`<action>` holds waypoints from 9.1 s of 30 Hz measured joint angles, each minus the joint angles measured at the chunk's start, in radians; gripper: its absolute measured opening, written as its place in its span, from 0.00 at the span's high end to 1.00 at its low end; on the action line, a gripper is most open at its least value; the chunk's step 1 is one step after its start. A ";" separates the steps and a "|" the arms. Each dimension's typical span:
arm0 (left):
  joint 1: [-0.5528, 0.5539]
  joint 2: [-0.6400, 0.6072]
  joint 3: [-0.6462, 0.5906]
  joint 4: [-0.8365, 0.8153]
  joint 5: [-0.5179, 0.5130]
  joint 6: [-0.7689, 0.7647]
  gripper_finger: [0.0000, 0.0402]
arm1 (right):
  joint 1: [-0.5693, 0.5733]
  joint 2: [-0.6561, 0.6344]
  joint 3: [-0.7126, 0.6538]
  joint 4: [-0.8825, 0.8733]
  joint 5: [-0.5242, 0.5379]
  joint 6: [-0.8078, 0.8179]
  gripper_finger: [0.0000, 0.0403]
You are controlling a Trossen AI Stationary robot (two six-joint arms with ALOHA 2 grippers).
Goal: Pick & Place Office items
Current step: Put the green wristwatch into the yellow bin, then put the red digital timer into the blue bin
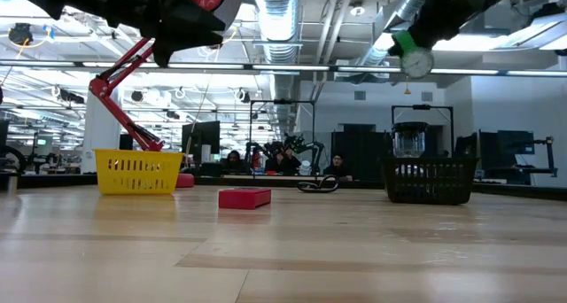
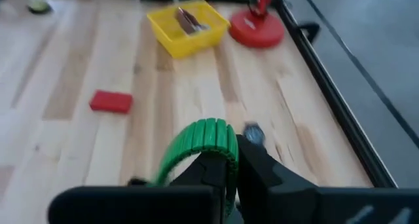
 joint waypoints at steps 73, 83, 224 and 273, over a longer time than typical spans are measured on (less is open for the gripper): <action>0.048 0.599 0.076 0.746 0.100 0.150 0.71 | 0.079 0.681 0.145 0.916 -0.316 0.148 0.96; 0.046 0.564 0.074 0.707 0.098 0.150 0.71 | 0.071 0.602 0.147 0.721 -0.314 0.148 0.96; 0.150 -0.036 -0.089 -0.557 0.004 -0.222 0.89 | 0.024 0.632 0.145 0.336 -0.210 0.175 0.77; 0.150 -0.044 -0.088 -0.253 -0.041 -0.267 0.67 | 0.268 0.632 0.145 0.572 -0.295 -0.274 0.77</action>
